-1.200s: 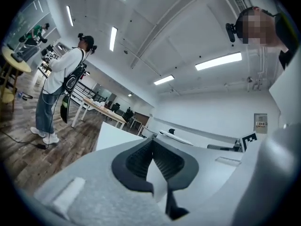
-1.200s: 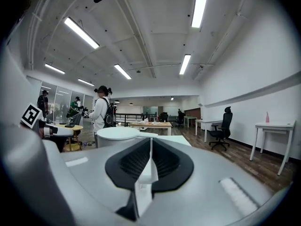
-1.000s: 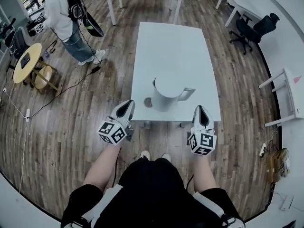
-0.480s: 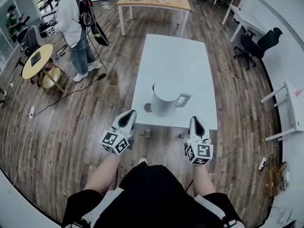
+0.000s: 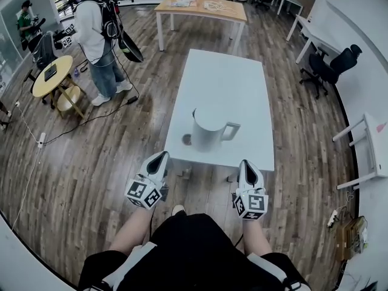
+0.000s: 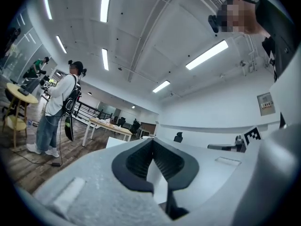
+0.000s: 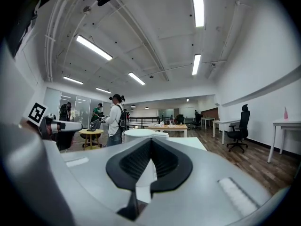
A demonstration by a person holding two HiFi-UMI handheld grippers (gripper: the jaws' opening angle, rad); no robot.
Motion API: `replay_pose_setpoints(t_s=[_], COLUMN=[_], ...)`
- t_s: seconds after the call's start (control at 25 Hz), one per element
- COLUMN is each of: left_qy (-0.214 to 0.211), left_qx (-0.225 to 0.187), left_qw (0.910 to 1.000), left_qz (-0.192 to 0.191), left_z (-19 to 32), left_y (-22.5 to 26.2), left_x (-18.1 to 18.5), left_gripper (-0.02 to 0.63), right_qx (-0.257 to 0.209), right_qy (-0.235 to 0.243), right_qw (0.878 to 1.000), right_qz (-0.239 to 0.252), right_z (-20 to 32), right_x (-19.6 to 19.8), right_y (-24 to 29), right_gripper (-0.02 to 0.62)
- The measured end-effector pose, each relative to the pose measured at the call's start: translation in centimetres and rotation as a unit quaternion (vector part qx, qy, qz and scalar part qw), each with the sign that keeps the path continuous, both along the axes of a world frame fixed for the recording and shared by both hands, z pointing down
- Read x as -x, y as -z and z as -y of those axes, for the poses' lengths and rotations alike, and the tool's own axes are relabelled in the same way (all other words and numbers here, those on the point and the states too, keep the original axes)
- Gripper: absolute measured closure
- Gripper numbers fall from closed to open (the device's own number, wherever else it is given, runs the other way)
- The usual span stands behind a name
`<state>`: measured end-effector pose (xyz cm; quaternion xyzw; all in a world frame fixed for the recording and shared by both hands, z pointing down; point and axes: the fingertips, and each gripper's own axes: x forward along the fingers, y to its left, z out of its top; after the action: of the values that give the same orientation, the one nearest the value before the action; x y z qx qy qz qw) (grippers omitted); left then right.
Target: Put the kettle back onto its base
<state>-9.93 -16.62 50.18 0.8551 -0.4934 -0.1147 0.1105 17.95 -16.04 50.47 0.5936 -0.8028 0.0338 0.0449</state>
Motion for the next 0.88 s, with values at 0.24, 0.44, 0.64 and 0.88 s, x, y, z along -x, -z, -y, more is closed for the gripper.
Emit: replay_pose_setpoints(t_s=[0.24,0.44,0.64,0.88], left_qy=[0.009,-0.003,-0.005,0.003], left_qx=[-0.009,-0.009,-0.012,-0.013], left_qw=[0.9998,0.9993,0.9994,0.9994], left_qz=[0.015,0.036,0.031,0.033], left_z=[-0.7,-1.1,-1.4,-1.8], left_y=[0.3,-0.2,-0.2,0.0], left_x=[1.2,0.7,0.2,0.0], left_gripper=[0.611,0.611,0.61,0.61], right_qx=[0.007,0.006,0.004,-0.002], right_qy=[0.005,0.012,0.019,0.028], right_qw=[1.0,1.0,1.0,0.999], right_qz=[-0.008,-0.015,-0.016,-0.021], right_z=[-0.5,-1.0,-1.2,-1.2], right_x=[0.0,0.5,0.5,0.5], right_y=[-0.4,0.0,0.3,0.8], right_gripper=[0.591,0.591,0.591,0.591])
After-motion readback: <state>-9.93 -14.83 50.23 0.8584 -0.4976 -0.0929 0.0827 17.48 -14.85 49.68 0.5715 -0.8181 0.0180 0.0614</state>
